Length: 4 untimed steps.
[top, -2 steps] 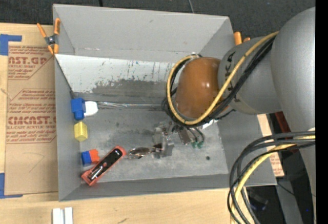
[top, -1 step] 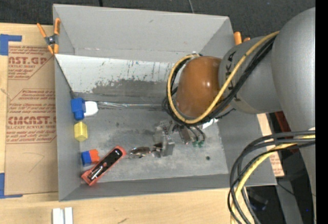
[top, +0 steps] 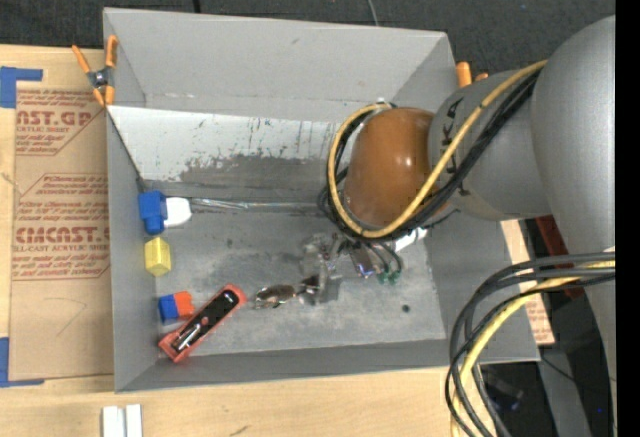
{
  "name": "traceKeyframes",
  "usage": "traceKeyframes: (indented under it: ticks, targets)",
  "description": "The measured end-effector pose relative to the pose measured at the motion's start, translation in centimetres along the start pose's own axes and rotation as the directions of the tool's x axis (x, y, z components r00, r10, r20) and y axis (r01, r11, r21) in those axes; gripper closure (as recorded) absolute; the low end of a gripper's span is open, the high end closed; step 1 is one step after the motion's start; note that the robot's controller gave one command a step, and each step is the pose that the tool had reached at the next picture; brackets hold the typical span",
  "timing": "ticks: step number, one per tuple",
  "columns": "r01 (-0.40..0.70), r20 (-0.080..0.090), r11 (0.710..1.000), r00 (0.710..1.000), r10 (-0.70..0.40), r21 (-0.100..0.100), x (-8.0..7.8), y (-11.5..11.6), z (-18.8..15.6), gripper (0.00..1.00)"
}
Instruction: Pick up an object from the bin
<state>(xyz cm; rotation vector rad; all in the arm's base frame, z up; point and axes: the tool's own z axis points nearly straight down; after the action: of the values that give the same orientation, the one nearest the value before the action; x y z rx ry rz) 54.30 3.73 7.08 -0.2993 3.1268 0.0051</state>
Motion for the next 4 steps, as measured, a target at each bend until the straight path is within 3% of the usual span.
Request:
traceKeyframes:
  ticks: [1, 3, 4]
  targets:
    - [-0.059, 0.000, 0.998, 0.998, 0.059, 0.000, 0.0, 0.8, -0.9, 1.00]
    - [-0.054, 0.001, 0.999, 0.999, 0.054, -0.001, -0.4, 0.8, -0.1, 1.00]
    - [-0.053, -0.002, 0.999, 0.999, 0.053, -0.001, 0.4, 1.2, -3.2, 1.00]
